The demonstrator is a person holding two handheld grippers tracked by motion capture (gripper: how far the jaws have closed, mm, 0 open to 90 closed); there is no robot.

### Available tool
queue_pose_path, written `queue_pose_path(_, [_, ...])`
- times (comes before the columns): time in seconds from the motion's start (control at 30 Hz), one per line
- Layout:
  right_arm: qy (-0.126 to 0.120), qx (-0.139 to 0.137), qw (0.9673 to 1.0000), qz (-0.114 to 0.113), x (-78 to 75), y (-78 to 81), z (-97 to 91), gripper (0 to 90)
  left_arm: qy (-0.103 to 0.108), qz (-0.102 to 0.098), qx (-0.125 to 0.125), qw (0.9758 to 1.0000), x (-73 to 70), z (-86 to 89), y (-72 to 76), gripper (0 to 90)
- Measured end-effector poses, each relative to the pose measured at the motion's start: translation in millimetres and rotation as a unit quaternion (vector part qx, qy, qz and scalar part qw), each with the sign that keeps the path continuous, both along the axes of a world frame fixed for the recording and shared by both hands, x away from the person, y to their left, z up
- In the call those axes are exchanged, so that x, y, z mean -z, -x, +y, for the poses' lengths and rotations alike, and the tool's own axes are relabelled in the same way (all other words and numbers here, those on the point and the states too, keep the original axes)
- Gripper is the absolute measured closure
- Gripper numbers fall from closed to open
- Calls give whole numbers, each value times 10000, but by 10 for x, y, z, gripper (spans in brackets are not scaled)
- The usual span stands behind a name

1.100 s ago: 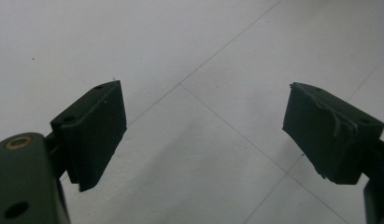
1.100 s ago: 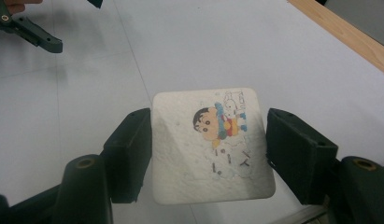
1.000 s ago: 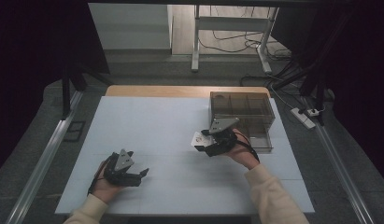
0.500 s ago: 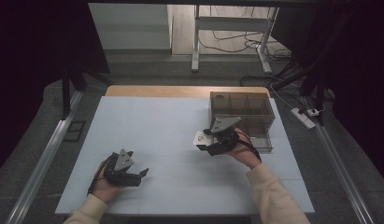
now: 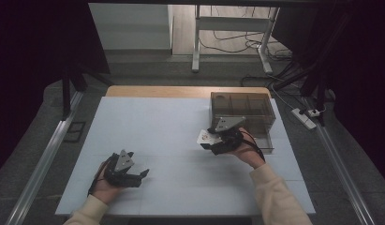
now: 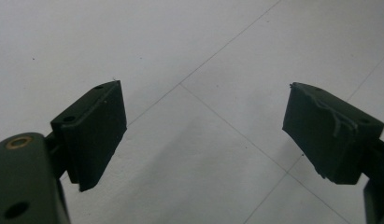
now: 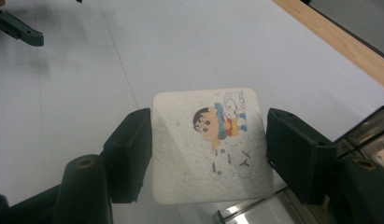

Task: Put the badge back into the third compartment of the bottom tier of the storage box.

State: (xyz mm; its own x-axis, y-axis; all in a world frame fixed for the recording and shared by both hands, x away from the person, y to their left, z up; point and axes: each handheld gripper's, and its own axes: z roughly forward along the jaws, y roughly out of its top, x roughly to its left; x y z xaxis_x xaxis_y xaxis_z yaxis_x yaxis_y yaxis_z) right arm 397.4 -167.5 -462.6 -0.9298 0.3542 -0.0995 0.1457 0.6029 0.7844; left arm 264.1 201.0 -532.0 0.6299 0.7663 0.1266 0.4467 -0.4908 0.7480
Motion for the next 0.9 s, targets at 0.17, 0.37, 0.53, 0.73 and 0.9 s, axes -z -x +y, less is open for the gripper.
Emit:
queue_pose_path(0.17, [-4, 48, 10000, -18, -7, -19, -41, 328, 2, 7, 6, 10000, 1, 0, 0, 134])
queue_pose_path(0.37, [-11, 91, 10000, -39, -19, -34, -104, 328, -8, 13, 30, 10000, 4, -5, 1, 134])
queue_pose_path(0.53, [-12, 134, 9999, -42, -26, -46, -151, 328, 1, 0, 21, 10000, 2, -2, 2, 134])
queue_pose_path(0.73, [-37, 236, 9997, -58, -34, -72, -225, 328, -3, 5, 24, 10000, 3, -2, 1, 134])
queue_pose_path(0.9, [-33, 298, 9995, -86, -55, -73, -292, 328, -7, 2, 14, 10000, 3, -1, 1, 134])
